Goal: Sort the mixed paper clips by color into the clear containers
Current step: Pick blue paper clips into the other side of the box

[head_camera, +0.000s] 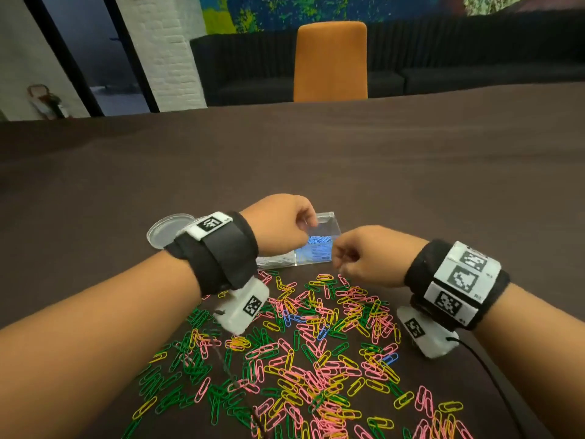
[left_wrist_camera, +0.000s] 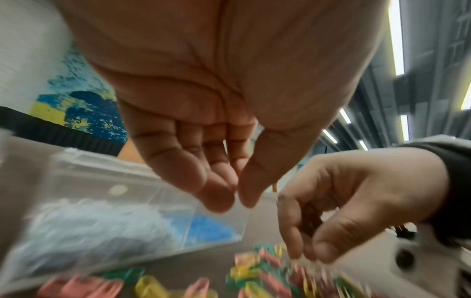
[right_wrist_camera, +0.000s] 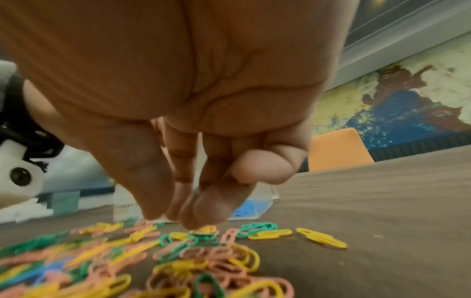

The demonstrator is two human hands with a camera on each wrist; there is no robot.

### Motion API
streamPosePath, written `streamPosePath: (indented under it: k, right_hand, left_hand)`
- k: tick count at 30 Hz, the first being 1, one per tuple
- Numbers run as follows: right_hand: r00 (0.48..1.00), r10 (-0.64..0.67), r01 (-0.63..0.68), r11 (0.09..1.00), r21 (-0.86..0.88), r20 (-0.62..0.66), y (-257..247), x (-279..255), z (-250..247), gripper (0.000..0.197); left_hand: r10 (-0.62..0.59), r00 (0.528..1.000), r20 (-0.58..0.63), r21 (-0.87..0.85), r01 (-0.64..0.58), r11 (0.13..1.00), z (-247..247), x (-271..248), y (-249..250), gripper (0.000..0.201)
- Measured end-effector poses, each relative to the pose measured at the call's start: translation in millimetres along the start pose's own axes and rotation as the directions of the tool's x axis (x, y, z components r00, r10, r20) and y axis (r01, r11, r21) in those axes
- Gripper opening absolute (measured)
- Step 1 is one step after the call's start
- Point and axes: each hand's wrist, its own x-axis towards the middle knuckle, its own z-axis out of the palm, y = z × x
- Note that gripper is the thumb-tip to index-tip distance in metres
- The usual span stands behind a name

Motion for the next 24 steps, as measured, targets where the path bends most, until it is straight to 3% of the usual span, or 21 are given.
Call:
streamPosePath:
  k: [3,6,9,11,14,17,24]
  right_hand:
    - [0.994,-0.028,0.045,0.987,-0.154,0.110,-10,-7,19,0.012]
    - [0.995,0.028,-0.001,0.966,-0.257,0.100,-13,-6,24,0.015]
    - [0.994,-0.058,0.077,0.975,-0.208,0.098,-27,-5,28,0.014]
    - [0.976,-0.144,0.164,0.979,-0.121,0.162,-37,-7,33,0.019]
    - [0.956,-0.159,0.177,0.983,-0.053,0.246,-39,-10,37,0.020]
    - [0.971,-0.127,0.147,0.985,-0.088,0.201,-32,-10,38,0.018]
    - [0.972,-0.189,0.205,0.973,-0.110,0.136,-34,-10,42,0.020]
  left_hand:
    - [0.001,0.983,0.182,0.127,-0.024,0.992,14,-32,-7,0.013]
    - [-0.058,0.953,0.298,0.274,-0.027,0.961,24,-53,-14,0.007]
    - [-0.130,0.945,0.300,0.341,0.021,0.940,34,-61,-20,0.027]
    - [-0.168,0.940,0.298,0.344,0.058,0.937,39,-65,-20,0.031]
    - [-0.170,0.944,0.282,0.295,0.083,0.952,40,-68,-22,0.021]
    - [-0.158,0.953,0.258,0.269,0.087,0.959,35,-74,-28,0.004]
    - [-0.113,0.980,0.164,0.301,0.059,0.952,40,-82,-24,0.015]
